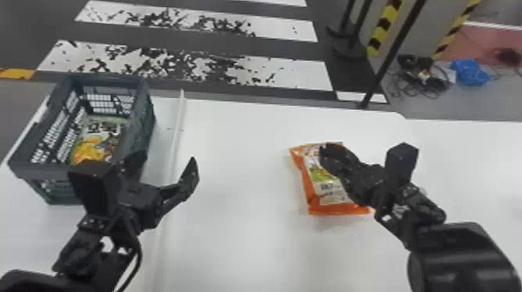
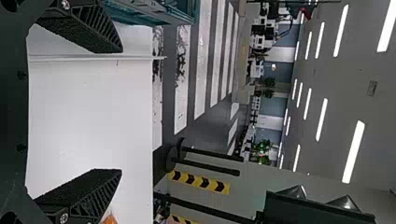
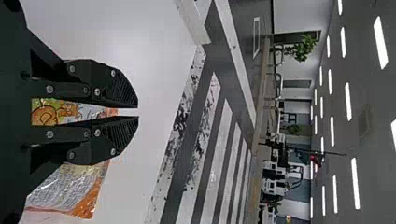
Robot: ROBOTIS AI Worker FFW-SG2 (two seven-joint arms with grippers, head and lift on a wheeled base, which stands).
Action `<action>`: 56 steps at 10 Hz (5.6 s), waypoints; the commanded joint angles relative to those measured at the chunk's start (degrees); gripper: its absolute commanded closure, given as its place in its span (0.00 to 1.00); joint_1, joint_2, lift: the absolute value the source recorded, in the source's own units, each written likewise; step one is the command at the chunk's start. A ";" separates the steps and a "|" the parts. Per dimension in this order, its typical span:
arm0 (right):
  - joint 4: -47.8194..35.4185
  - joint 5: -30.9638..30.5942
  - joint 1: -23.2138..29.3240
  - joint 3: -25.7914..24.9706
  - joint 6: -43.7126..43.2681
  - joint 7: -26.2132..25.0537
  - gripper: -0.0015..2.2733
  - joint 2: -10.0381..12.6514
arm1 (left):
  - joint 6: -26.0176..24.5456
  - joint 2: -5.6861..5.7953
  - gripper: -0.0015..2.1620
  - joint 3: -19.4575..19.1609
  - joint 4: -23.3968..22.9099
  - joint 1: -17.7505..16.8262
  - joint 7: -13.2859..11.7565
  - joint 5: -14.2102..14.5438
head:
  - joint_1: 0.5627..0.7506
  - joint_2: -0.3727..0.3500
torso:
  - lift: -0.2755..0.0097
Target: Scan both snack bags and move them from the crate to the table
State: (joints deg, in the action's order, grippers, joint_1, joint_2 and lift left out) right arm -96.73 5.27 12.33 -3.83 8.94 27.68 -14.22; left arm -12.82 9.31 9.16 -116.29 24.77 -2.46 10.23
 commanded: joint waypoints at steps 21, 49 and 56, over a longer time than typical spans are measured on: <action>13.58 2.02 7.01 -19.38 -1.24 0.35 0.20 -3.09 | 3.54 0.01 0.04 -2.92 0.45 2.57 -2.11 -0.21 | 0.70 0.03 | 0.66; -20.25 -9.14 17.38 -3.56 17.39 -3.60 0.99 2.97 | 4.60 -0.52 0.04 -4.07 0.97 2.92 -2.11 0.05 | 0.70 0.34 | 0.66; -11.99 -3.95 13.95 -16.65 12.65 -3.60 0.99 2.27 | 4.07 -0.43 0.04 -3.80 0.36 3.09 -2.11 0.05 | 0.70 0.20 | 0.66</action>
State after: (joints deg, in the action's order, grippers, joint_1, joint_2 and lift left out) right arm -111.01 0.88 27.03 -19.15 22.77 24.08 -11.70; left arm -8.73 8.88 5.33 -115.93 27.86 -4.59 10.28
